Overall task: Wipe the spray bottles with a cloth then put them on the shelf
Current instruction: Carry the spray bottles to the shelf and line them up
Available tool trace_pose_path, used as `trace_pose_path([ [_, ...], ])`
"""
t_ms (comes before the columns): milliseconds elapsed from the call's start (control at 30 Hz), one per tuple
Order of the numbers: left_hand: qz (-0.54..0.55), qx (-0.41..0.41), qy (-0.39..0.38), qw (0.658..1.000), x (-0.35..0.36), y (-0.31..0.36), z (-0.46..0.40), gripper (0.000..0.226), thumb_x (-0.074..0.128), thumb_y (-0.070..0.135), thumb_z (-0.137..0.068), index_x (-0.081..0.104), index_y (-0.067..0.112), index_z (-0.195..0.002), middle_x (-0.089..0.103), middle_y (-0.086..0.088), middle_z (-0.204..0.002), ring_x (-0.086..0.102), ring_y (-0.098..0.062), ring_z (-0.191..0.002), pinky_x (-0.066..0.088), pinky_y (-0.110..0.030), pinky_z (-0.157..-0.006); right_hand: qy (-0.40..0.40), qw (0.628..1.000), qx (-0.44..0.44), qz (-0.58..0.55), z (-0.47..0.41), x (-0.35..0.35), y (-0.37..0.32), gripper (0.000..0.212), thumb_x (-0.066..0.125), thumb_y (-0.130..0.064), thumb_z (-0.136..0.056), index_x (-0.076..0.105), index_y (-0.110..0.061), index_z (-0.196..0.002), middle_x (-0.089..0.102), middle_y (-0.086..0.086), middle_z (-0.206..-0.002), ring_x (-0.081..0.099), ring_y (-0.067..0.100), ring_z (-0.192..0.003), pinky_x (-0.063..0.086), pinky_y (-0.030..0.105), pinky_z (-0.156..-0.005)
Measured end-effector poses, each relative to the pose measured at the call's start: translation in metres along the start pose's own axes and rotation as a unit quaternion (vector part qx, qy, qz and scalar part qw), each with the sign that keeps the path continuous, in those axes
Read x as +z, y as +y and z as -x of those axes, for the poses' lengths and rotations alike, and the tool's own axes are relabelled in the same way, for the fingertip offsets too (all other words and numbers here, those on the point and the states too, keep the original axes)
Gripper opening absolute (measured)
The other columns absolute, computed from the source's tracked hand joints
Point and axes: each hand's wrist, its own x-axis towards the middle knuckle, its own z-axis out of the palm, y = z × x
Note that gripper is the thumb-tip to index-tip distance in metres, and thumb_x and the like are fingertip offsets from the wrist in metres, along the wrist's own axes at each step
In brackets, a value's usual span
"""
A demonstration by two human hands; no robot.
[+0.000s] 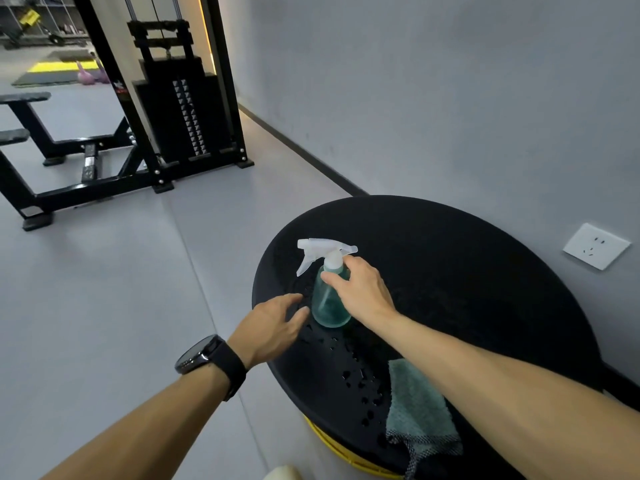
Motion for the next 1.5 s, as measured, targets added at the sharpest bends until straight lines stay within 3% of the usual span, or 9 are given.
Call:
trace_pose_path([
  [167, -0.012, 0.009, 0.018, 1.000, -0.020, 0.017, 0.008, 0.049, 0.044, 0.042, -0.104, 0.046, 0.021, -0.149, 0.049, 0.003, -0.153, 0.046, -0.018, -0.140, 0.034, -0.028, -0.113, 0.015, 1.000, -0.016, 0.001, 0.006, -0.027, -0.014, 0.027, 0.058, -0.041, -0.093, 0.060, -0.021, -0.110, 0.058, -0.003, -0.114, 0.058, 0.022, -0.102, 0.048, 0.037, -0.081],
  [367, -0.020, 0.051, 0.047, 0.997, -0.054, 0.066, 0.027, 0.050, 0.044, 0.041, -0.104, 0.045, 0.021, -0.150, 0.048, 0.004, -0.154, 0.045, -0.017, -0.141, 0.032, -0.027, -0.113, 0.048, 0.998, -0.032, 0.014, 0.027, -0.084, -0.031, 0.028, 0.057, -0.040, -0.094, 0.061, -0.021, -0.114, 0.058, -0.003, -0.115, 0.057, 0.021, -0.102, 0.042, 0.032, -0.076],
  [800, -0.049, 0.169, 0.079, 0.981, -0.092, 0.189, 0.088, 0.051, 0.044, 0.044, -0.104, 0.044, 0.022, -0.151, 0.048, 0.003, -0.154, 0.047, -0.016, -0.139, 0.036, -0.032, -0.115, 0.118, 0.993, 0.000, 0.016, 0.110, -0.231, -0.041, 0.028, 0.058, -0.041, -0.091, 0.061, -0.016, -0.103, 0.064, -0.002, -0.099, 0.062, 0.020, -0.088, 0.050, 0.036, -0.075],
  [1033, -0.057, 0.241, 0.088, 0.965, -0.082, 0.263, 0.121, 0.051, 0.045, 0.043, -0.104, 0.046, 0.022, -0.149, 0.051, 0.003, -0.152, 0.048, -0.016, -0.138, 0.035, -0.028, -0.113, 0.162, 0.986, 0.033, 0.016, 0.172, -0.297, -0.022, 0.025, 0.057, -0.040, -0.090, 0.060, -0.019, -0.103, 0.063, 0.000, -0.100, 0.062, 0.022, -0.089, 0.048, 0.034, -0.071],
  [1267, -0.042, 0.310, 0.066, 0.948, -0.061, 0.341, 0.154, 0.053, 0.045, 0.043, -0.104, 0.041, 0.021, -0.152, 0.045, 0.001, -0.156, 0.043, -0.016, -0.142, 0.031, -0.027, -0.114, 0.207, 0.977, 0.053, 0.022, 0.238, -0.361, 0.003, 0.018, 0.058, -0.038, -0.091, 0.058, -0.020, -0.097, 0.055, -0.005, -0.086, 0.049, 0.013, -0.067, 0.033, 0.024, -0.054],
  [1500, -0.041, 0.377, 0.037, 0.925, -0.033, 0.400, 0.179, 0.052, 0.044, 0.041, -0.105, 0.040, 0.022, -0.153, 0.044, 0.004, -0.156, 0.041, -0.013, -0.143, 0.029, -0.023, -0.112, 0.249, 0.962, 0.106, 0.027, 0.299, -0.409, 0.026, 0.024, 0.060, -0.041, -0.088, 0.062, -0.018, -0.096, 0.066, 0.000, -0.095, 0.063, 0.018, -0.081, 0.048, 0.033, -0.068],
])
